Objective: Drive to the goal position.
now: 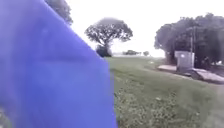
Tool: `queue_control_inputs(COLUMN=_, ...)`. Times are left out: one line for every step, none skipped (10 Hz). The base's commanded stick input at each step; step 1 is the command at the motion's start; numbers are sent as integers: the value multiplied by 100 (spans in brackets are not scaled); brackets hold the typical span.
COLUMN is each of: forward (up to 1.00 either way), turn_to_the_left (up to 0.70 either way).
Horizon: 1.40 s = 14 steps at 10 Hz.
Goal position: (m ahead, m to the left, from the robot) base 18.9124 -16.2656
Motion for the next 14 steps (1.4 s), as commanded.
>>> queue_control_inputs(forward=100, turn_to_the_left=33)
queue_control_inputs(forward=100, turn_to_the_left=19)
queue_control_inputs(forward=100, turn_to_the_left=0)
queue_control_inputs(forward=100, turn_to_the_left=0)
queue_control_inputs(forward=100, turn_to_the_left=0)
queue_control_inputs(forward=100, turn_to_the_left=0)
queue_control_inputs(forward=100, turn_to_the_left=0)
queue_control_inputs(forward=100, turn_to_the_left=0)
queue_control_inputs(forward=100, turn_to_the_left=0)
queue_control_inputs(forward=100, turn_to_the_left=0)
queue_control_inputs(forward=100, turn_to_the_left=0)
queue_control_inputs(forward=100, turn_to_the_left=0)
queue_control_inputs(forward=100, turn_to_the_left=0)
queue_control_inputs(forward=100, turn_to_the_left=0)
